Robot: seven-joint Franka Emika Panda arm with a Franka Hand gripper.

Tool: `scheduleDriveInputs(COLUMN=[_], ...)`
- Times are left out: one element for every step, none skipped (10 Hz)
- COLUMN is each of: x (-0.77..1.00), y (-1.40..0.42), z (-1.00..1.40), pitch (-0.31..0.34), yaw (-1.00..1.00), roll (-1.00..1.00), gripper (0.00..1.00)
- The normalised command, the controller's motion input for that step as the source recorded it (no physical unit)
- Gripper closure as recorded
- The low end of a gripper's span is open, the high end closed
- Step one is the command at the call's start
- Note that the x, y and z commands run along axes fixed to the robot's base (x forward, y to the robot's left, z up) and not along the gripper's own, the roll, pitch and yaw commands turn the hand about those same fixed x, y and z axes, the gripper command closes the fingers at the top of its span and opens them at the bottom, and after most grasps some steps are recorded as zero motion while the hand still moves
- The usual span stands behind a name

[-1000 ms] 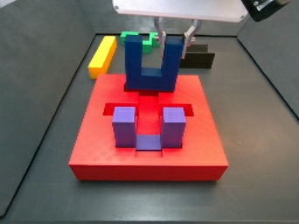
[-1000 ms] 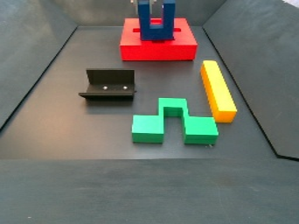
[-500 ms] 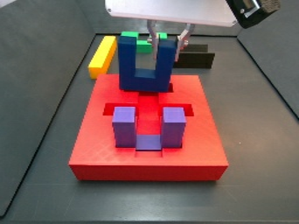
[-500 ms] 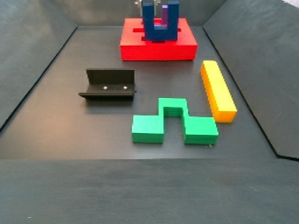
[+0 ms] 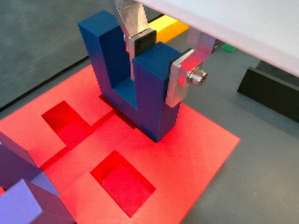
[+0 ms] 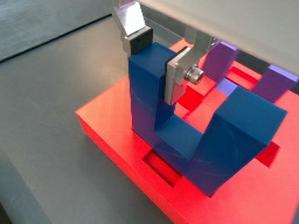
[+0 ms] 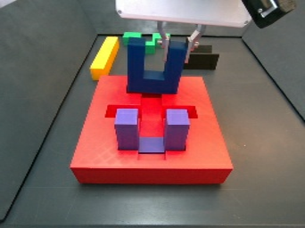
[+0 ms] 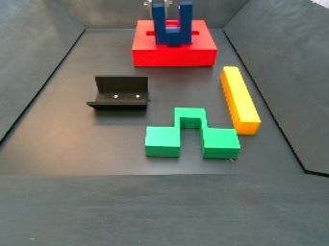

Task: Pick up the blue object. Move up. Move to above the board. Insert the blue object.
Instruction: Insert the blue object.

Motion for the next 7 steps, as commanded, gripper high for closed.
scheduleDriveInputs(x=[0.26,0.11,0.02,0.07,0.06,0.0,0.0], y=[0.0,0.0,0.0,0.0,0.0,0.0,0.0], z=[-0.19,-0.27,-0.2,-0.13,-0.13,-0.22,-0.21], pitch=[0.051,0.016,0.0,0.0,0.0,-0.003,0.0], yaw=[0.07,0.12,0.15,0.2,0.21,0.23,0.16], roll=[0.04,0.04,0.0,0.0,-0.01,-0.03,-0.07], gripper=[1.0,1.0,1.0,1.0,1.0,1.0,1.0])
